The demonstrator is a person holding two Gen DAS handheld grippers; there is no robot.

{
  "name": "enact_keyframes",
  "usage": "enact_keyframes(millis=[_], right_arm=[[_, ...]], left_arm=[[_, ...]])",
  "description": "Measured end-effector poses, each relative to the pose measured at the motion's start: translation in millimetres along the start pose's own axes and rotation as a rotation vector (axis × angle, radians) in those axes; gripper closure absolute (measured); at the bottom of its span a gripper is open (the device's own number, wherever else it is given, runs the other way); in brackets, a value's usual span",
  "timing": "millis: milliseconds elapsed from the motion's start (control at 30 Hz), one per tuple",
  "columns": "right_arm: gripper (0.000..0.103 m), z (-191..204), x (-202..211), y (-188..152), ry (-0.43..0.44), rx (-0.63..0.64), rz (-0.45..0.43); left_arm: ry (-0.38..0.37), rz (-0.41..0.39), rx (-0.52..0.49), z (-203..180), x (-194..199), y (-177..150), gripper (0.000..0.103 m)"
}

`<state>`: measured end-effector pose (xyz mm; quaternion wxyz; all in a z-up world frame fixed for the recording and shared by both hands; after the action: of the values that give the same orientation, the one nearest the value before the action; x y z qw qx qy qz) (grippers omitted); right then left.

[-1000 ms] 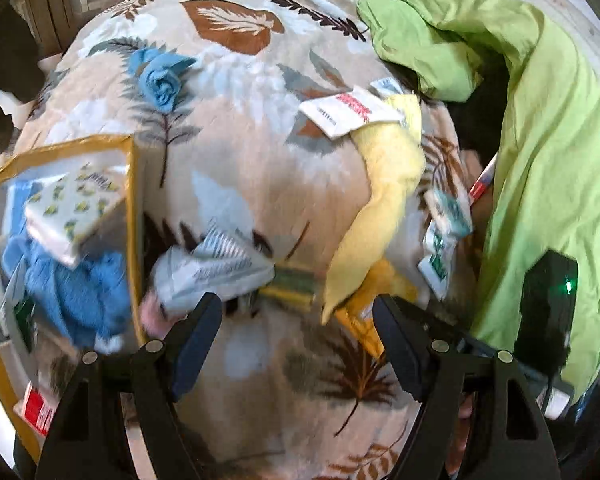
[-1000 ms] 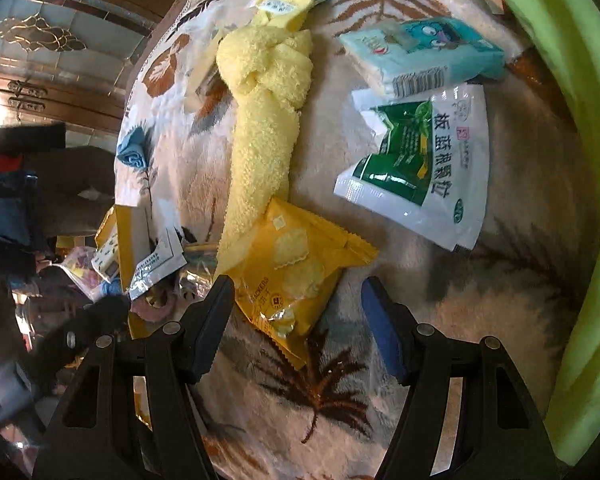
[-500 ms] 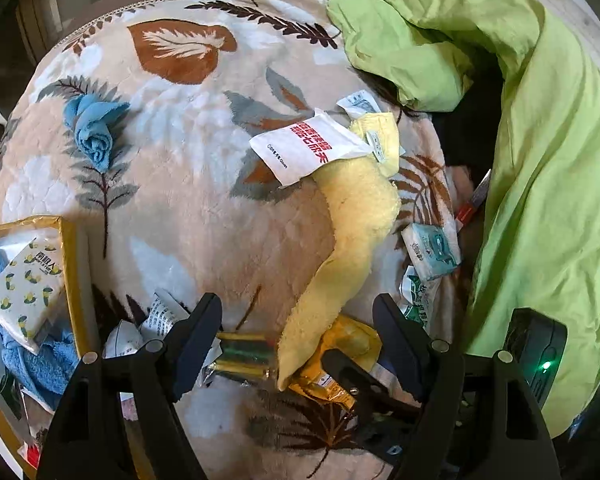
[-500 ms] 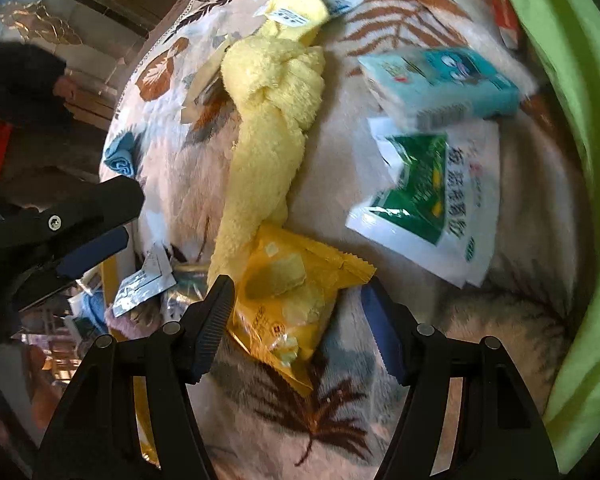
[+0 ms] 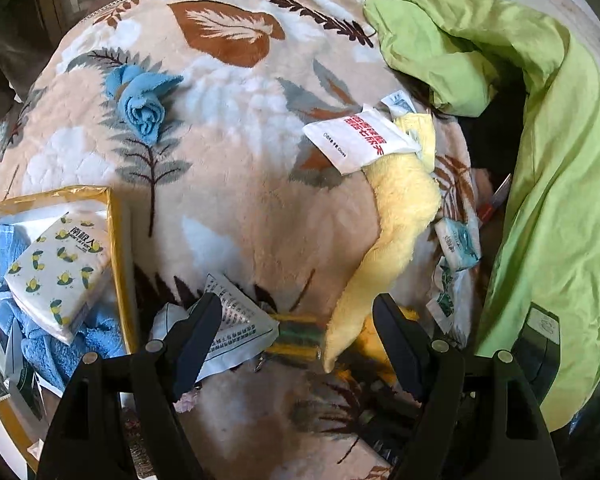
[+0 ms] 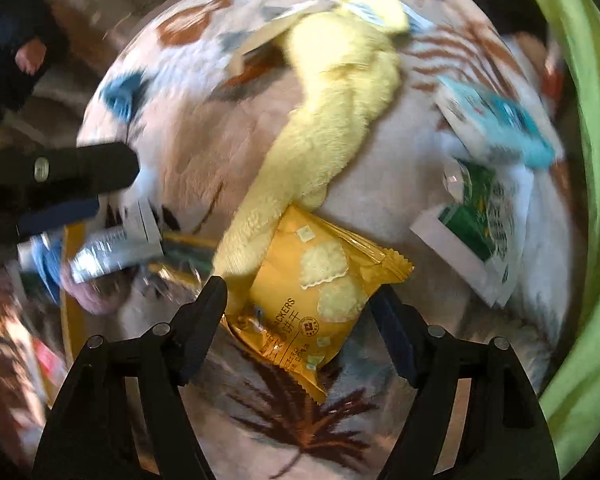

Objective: Organize soft objects
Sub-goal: 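Close the left tool on the yellow towel while the right tool grips the cracker bag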

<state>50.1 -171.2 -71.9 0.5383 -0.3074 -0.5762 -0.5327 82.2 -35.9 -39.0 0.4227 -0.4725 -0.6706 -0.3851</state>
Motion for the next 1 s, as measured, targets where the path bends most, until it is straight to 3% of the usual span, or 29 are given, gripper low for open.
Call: enact_keyframes(millis=[67, 200, 400, 667, 800, 900, 967, 1000], right_arm=[[0.05, -1, 2, -1, -0.026, 0.04, -0.006], [0.051, -20, 13, -17, -0.018, 0.052, -0.014], [0.051, -46, 27, -32, 0.043, -0.028, -0.03], [0.051, -62, 26, -42, 0.084, -0.056, -0.012], [0.051, -68, 28, -48, 0.096, -0.056, -0.009], [0.051, -71, 29, -48, 0.103, -0.057, -0.009], [0.051, -70, 27, -45, 0.105, -0.059, -0.009], [0.051, -70, 27, -45, 0.106, -0.061, -0.009]], left_arm=[[-0.004, 0.005, -0.004, -1, 0, 0, 0.025], [-0.007, -0.001, -0.014, -15, -6, 3, 0.025], [-0.024, 0.009, -0.035, -55, -33, 9, 0.025], [-0.117, -0.021, -0.026, -103, -61, 31, 0.025], [-0.083, -0.01, -0.037, -120, -82, 41, 0.025], [0.001, 0.053, -0.031, -122, -105, 39, 0.025], [0.009, 0.015, -0.033, -121, -105, 36, 0.028], [0.023, 0.002, -0.036, -120, -104, 35, 0.038]])
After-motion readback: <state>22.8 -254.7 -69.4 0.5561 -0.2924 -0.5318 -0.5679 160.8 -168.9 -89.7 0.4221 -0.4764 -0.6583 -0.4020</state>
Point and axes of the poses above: each gripper's, at about its wrist camera, not at the fingertips, and x roughly against the way its jaws point, z to its left, y to its top, the point moved 2 cm from there along -x, roughly the way its jaws point, and after that the axes turned 15 degrees about x, right-handed, at the moved point
